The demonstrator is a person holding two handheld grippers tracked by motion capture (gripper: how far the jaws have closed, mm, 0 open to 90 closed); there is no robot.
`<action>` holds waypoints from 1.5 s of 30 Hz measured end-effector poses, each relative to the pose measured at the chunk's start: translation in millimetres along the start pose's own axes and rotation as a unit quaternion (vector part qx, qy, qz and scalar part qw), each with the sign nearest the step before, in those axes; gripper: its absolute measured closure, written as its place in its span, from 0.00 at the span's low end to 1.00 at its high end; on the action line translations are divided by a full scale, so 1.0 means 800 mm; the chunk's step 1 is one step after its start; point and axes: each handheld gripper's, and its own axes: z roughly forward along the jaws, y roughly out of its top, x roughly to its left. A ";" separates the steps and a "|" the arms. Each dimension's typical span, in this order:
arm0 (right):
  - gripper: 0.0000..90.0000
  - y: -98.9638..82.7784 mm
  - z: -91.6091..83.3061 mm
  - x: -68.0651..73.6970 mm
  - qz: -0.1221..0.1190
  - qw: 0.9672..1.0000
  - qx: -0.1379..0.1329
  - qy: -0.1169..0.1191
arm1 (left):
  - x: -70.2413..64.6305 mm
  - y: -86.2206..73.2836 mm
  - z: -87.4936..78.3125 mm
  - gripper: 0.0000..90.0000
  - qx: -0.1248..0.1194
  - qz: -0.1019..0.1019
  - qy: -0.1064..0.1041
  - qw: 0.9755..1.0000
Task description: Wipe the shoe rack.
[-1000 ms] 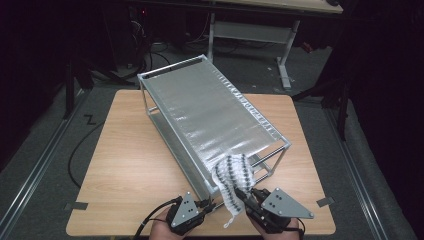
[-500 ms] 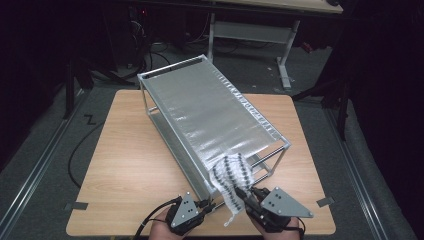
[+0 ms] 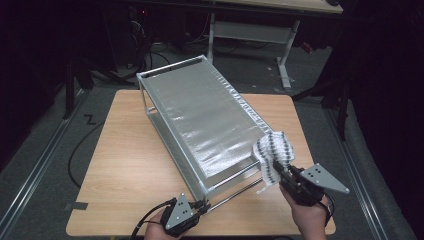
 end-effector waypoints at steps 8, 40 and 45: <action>0.86 -0.003 -0.006 -0.017 0.020 1.000 -0.012 0.003 | 0.001 -0.001 -0.001 0.90 -0.003 -0.005 -0.003 1.000; 0.87 -0.040 0.013 -0.018 0.037 0.997 0.054 0.033 | 0.000 0.003 0.013 0.90 -0.006 0.007 -0.010 1.000; 0.87 -0.024 0.013 -0.015 0.029 0.999 0.031 0.030 | -0.001 0.003 0.013 0.90 -0.007 0.012 -0.008 1.000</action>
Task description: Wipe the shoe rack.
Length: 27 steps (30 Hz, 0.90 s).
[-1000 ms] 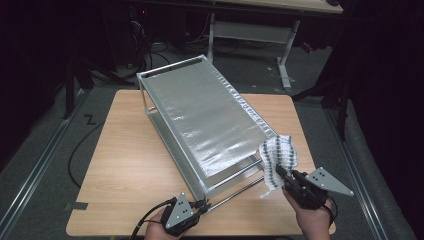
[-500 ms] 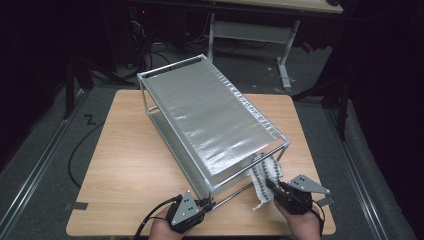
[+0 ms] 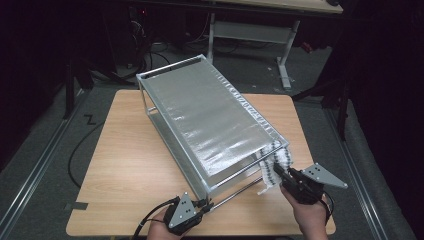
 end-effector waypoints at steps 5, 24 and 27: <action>0.87 0.004 -0.001 0.008 -0.010 1.000 -0.003 0.007 | 0.000 0.000 0.000 0.90 0.000 0.001 0.001 1.000; 0.87 0.006 0.000 0.068 -0.045 0.996 0.004 0.082 | 0.001 0.000 0.000 0.90 0.000 0.003 -0.003 1.000; 0.87 0.007 0.002 0.081 -0.055 0.994 0.006 0.096 | 0.001 0.000 0.000 0.90 0.000 0.002 -0.003 1.000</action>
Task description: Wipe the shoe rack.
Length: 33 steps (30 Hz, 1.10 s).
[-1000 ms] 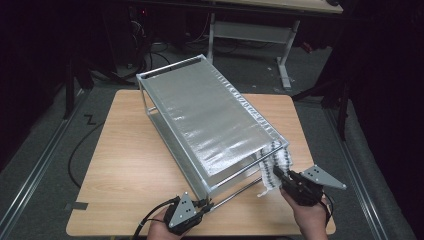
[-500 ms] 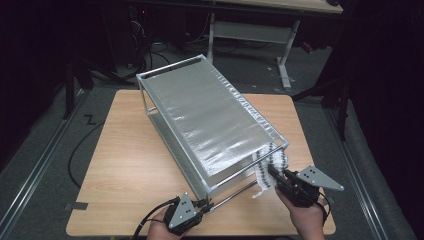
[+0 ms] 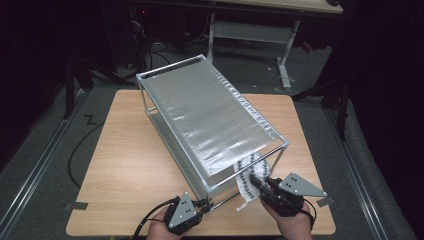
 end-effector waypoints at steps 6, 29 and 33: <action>0.87 0.002 0.009 0.025 -0.007 0.999 0.001 0.035 | 0.000 0.000 0.000 0.90 0.000 0.000 0.000 1.000; 0.87 0.008 0.025 0.092 -0.056 0.994 0.004 0.096 | -0.001 0.000 0.001 0.90 -0.003 -0.002 0.003 1.000; 0.87 0.008 0.024 0.087 -0.057 0.994 0.002 0.089 | -0.001 0.000 0.001 0.90 -0.002 -0.002 0.003 1.000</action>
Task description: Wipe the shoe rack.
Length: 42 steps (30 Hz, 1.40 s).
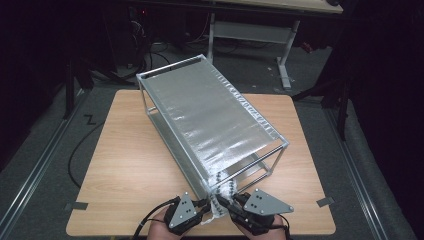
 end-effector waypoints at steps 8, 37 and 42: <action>0.87 -0.005 -0.012 -0.026 0.021 0.999 -0.002 -0.032 | 0.000 0.000 0.000 0.90 0.001 0.000 0.000 1.000; 0.87 -0.033 -0.081 -0.154 0.133 0.971 -0.046 -0.192 | 0.000 -0.002 -0.006 0.90 0.001 0.000 -0.001 1.000; 0.87 -0.033 -0.079 -0.152 0.130 0.972 -0.044 -0.190 | 0.001 -0.002 -0.007 0.90 0.002 0.001 -0.003 1.000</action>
